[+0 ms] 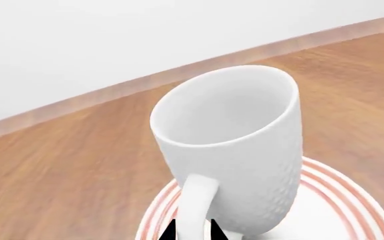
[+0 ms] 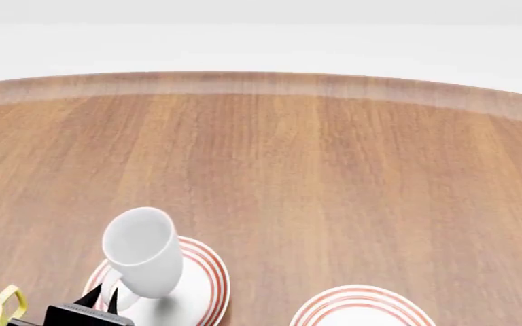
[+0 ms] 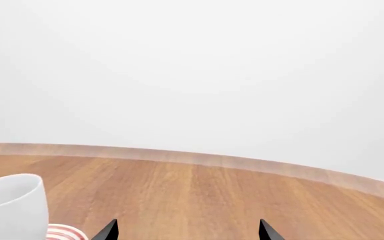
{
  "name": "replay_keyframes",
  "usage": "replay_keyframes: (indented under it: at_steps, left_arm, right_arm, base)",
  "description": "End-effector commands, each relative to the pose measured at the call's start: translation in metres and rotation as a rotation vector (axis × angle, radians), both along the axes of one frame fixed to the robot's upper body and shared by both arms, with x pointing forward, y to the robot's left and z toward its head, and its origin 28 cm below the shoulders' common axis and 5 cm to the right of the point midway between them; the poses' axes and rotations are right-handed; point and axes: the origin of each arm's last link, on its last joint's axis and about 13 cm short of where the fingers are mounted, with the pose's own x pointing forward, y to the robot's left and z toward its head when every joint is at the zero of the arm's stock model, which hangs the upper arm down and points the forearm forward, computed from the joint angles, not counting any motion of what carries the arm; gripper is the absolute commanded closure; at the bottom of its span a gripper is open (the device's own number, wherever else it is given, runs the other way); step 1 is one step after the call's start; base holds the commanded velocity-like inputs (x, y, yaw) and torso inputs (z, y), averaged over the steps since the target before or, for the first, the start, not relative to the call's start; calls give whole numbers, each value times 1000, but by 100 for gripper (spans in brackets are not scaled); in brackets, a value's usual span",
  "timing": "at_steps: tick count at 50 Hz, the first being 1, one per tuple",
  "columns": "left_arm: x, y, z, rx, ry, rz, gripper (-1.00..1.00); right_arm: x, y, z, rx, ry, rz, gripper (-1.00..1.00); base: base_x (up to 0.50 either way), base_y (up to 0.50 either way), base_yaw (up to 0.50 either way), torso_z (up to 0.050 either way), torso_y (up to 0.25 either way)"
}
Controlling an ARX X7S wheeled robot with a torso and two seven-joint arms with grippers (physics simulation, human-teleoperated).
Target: Put the white mug on the left plate.
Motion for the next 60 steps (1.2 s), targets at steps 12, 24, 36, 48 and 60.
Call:
replay_keyframes:
  at_steps: [12, 24, 36, 48, 60]
  left_arm:
    - [3, 1, -3, 17, -4, 33, 100]
    - [5, 1, 0, 18, -14, 50, -100]
    - [-17, 1, 29, -48, -116, 32, -100]
    - [-78, -7, 99, -149, -365, -64, -100]
    - [-116, -8, 128, -150, -495, -104, -100]
  right_arm:
    - [0, 0, -1, -1, 0, 0, -100]
    - [1, 0, -1, 0, 0, 1, -100]
    - [1, 1, 1, 7, -12, 1, -100]
    - [-1, 1, 15, 91, -161, -34, -100]
    - [-22, 5, 34, 84, -245, -28, -100]
  base:
    - [0, 0, 0, 0, 0]
    - [0, 0, 0, 0, 1]
    - [0, 0, 0, 0, 0]
    - [0, 0, 0, 0, 0]
    - [0, 0, 0, 0, 0]
